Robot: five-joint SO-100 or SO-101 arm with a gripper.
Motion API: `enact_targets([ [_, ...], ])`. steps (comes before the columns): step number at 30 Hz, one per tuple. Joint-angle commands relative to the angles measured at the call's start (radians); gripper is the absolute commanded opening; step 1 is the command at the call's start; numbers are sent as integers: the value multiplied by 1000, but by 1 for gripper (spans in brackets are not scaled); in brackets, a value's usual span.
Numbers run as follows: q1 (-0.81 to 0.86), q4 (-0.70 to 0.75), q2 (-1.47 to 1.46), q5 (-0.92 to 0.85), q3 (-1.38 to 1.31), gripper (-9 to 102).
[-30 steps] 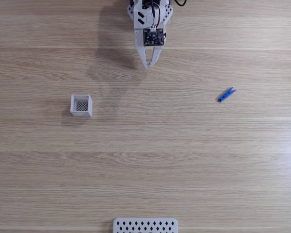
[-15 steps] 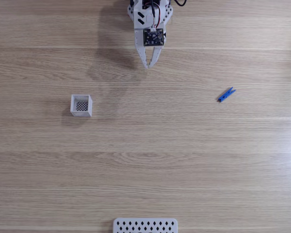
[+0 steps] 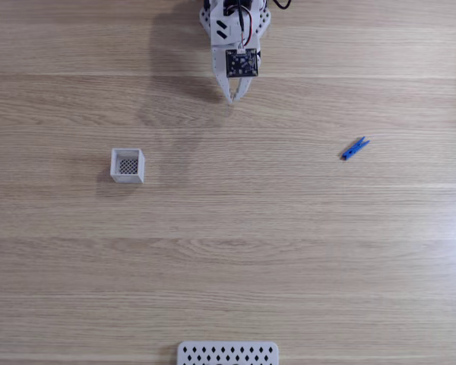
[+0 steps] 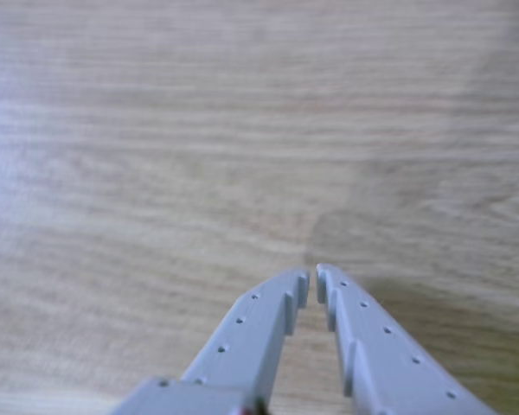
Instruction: Grasp a peg and put it in the crate.
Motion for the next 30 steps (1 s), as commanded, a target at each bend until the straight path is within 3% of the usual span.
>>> enact_targets([
  [1,-81,46,-156,63,-227,0],
  [5,-219,80,-359,333,-431,0],
  [13,-589,138,-983,1137,-997,0],
  [17,-680,155,-1319,1450,-1313,0],
  [19,-684,160,-1468,1522,-1471,0],
  [24,-684,152,-1738,1503,-1779,0],
  [30,-712,103,-1896,1453,-1858,0],
])
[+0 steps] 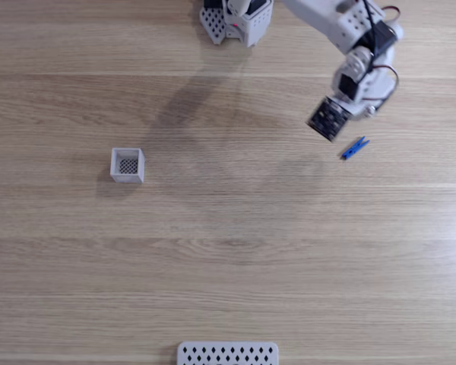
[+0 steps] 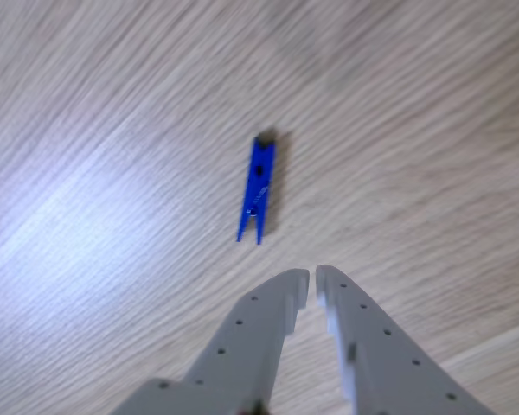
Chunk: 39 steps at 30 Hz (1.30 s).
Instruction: Grasp a peg and put it in the crate.
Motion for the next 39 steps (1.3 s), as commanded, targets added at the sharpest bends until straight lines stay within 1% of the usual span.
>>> enact_targets([
  [1,-25,-32,-9,-12,-121,0],
  [6,-28,-126,-94,-25,-130,0],
  [10,2,-152,-129,-28,-117,2],
  [17,35,-156,-129,-26,-115,21],
  [19,43,-158,-137,-28,-115,24],
  [25,48,-167,-172,-21,-114,21],
  [37,35,-167,-272,-11,-114,19],
  [39,29,-166,-272,-14,-114,17],
])
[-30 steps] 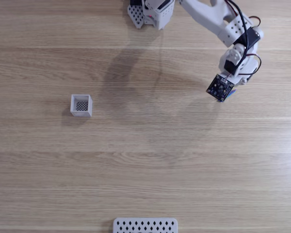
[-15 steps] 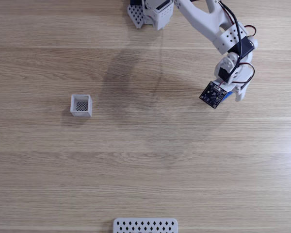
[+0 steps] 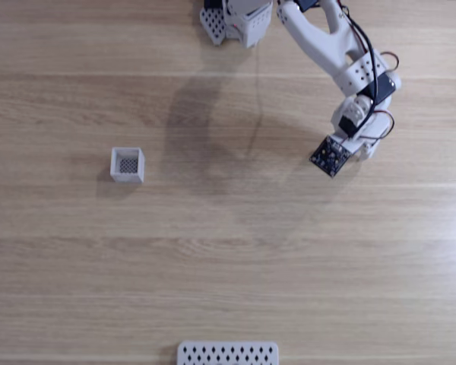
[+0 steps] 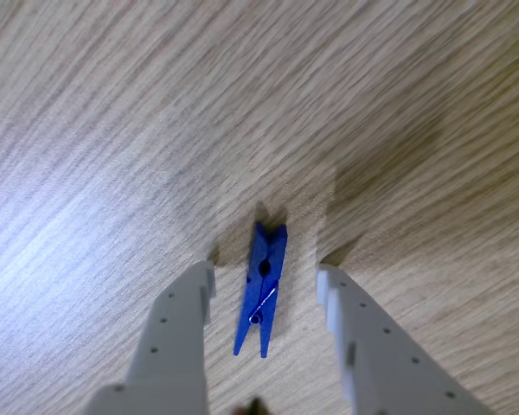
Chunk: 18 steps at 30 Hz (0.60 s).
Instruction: Grasp a peg and put it in the crate.
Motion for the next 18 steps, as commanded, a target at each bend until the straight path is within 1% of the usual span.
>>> enact_targets([
  [1,-20,-3,20,3,-57,14],
  [4,-34,5,28,5,-55,-1],
  [5,-35,5,35,2,-55,-4],
  [9,-37,-14,150,-52,-15,1],
  [12,-23,-44,273,-241,98,-1],
  [14,-3,-86,388,-410,216,-1],
  [18,104,-199,690,-765,476,-1],
])
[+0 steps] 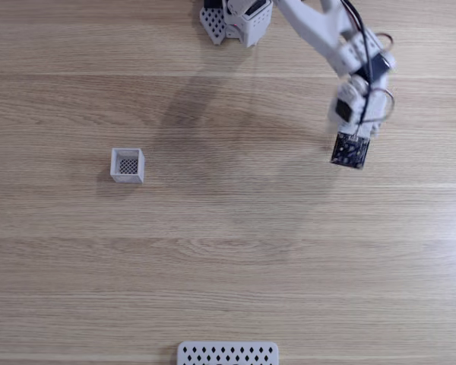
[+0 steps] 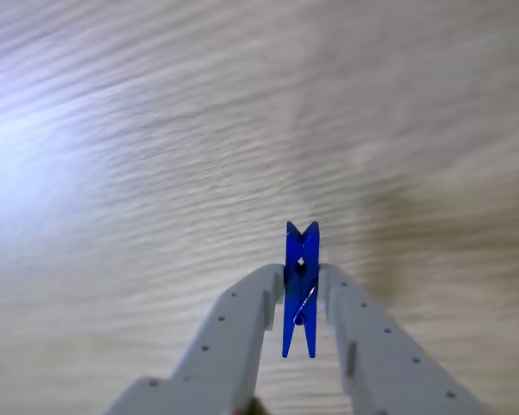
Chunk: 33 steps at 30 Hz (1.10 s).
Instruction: Grasp a peg and put it in the crate.
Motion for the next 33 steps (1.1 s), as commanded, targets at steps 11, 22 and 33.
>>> enact_targets([
  [11,577,-634,936,-1003,638,-1],
  [22,1025,-1471,816,-1054,979,-1],
  [33,1296,-1594,537,-876,931,-1],
])
